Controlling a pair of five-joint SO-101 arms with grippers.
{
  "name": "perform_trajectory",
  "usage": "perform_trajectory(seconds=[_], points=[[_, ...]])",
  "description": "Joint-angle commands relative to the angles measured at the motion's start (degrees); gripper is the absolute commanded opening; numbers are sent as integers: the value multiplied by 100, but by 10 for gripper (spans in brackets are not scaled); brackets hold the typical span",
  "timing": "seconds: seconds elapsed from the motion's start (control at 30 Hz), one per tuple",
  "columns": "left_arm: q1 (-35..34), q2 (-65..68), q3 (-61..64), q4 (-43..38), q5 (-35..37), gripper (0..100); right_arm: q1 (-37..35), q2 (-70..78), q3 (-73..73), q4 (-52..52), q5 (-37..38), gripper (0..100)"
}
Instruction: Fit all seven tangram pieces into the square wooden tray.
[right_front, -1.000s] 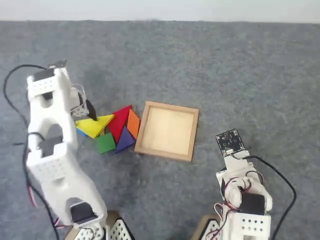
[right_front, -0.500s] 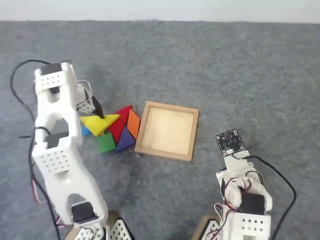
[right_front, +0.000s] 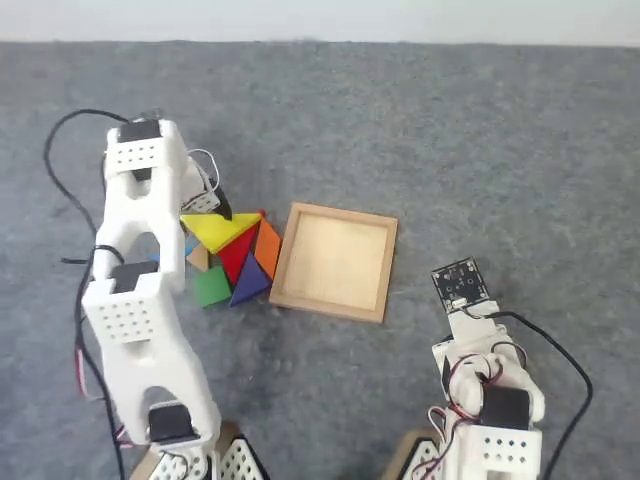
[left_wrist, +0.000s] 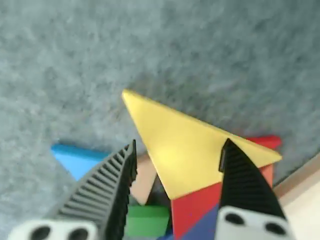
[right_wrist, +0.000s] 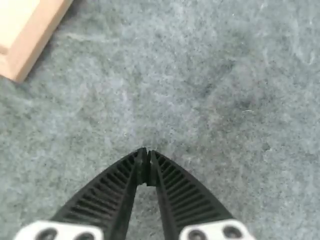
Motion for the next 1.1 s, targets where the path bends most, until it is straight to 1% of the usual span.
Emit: perform_trajectory(seconds=[0.0,0.13,0.2,0.27,0.33,0.43,0.5,0.6,0.67,0.73,0.8,0.9,0.97,1.03,1.07], points=[[299,229,224,-598,-949,228,-13,-92,97,4,44,8],[431,229,215,-598,-1319,224,-22,-92,97,4,44,8],[440,229,198,-633,-1284,224,-22,-92,97,4,44,8],[404,273,48,-668,-1037,224,-22,-92,97,4,44,8],[431,290,-75,-668,-949,225,-22,-92,97,4,44,8],[527,290,-101,-668,-1213,225,-22,-92,97,4,44,8],[554,290,-119,-677,-1644,223,-22,-92,97,4,44,8],[580,237,-119,-668,-2629,209,-22,-92,97,4,44,8],[527,105,-295,-642,-2989,194,-22,-92,97,4,44,8],[448,-229,-558,-484,-3200,193,-22,-92,97,4,44,8],[440,-659,-840,-273,-3411,194,-22,-92,97,4,44,8],[527,-1204,-936,185,-4053,205,-22,-92,97,4,44,8],[598,-1459,-655,510,-4589,203,-22,-92,97,4,44,8],[589,-1679,-145,545,-5099,203,-22,-92,97,4,44,8],[554,-1802,180,413,-5292,203,-13,-92,97,4,44,8]])
